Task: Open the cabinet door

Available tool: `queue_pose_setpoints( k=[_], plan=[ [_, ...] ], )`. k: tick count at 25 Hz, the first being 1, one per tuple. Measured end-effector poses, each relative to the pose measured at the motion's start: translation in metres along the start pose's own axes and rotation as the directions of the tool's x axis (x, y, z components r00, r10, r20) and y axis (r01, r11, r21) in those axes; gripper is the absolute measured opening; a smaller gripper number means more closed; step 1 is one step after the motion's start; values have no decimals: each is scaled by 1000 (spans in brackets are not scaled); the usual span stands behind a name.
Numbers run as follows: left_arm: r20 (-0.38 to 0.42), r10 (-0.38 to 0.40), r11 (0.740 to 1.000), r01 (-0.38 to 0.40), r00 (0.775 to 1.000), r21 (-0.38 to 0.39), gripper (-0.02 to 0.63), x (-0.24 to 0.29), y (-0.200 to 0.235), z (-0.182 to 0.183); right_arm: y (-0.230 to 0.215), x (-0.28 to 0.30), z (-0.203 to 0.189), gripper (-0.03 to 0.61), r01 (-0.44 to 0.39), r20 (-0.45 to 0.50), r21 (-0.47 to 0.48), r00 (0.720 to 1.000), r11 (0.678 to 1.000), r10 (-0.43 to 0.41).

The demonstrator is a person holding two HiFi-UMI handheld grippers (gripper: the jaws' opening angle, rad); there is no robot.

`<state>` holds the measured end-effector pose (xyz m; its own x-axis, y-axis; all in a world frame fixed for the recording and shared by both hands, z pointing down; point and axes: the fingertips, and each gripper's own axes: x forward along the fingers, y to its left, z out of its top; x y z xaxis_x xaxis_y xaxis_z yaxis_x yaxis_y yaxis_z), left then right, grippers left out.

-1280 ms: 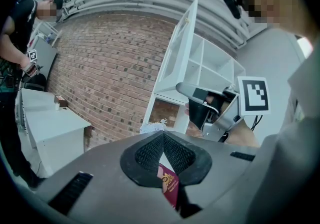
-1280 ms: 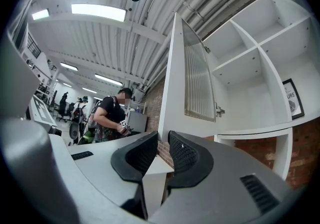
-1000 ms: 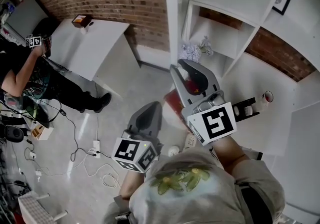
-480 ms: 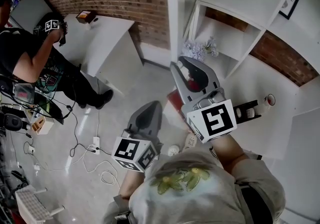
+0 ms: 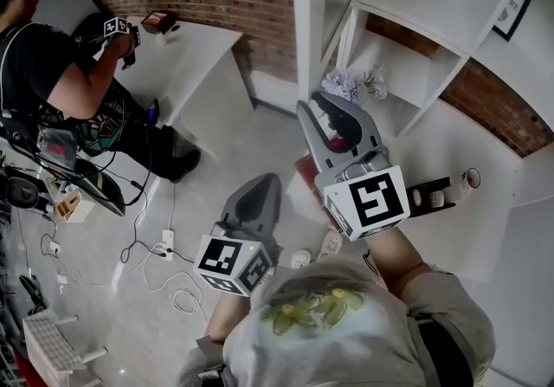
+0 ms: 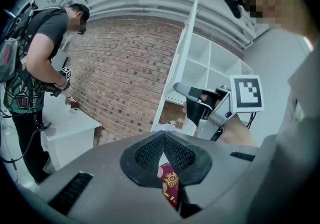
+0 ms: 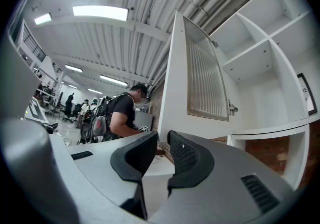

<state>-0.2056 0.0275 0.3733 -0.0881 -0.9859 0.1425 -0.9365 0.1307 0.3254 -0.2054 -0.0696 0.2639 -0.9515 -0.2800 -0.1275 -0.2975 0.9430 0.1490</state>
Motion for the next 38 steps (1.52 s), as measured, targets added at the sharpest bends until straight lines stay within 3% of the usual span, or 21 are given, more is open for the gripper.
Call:
queue_pose_setpoints(
  k=[15, 26, 38],
  plan=[
    [5, 67, 998, -67, 998, -2, 11, -20, 8, 1, 6, 11, 1, 78, -16, 13, 14, 1000, 1000, 16],
    [5, 90, 996, -90, 996, -5, 9, -31, 10, 0, 3, 10, 10, 77, -80, 57, 51, 995, 995, 77],
    [8, 63, 998, -63, 998, -9, 9, -25, 2, 2, 7, -21, 5, 25, -120, 75, 131, 991, 984, 111]
  ],
)
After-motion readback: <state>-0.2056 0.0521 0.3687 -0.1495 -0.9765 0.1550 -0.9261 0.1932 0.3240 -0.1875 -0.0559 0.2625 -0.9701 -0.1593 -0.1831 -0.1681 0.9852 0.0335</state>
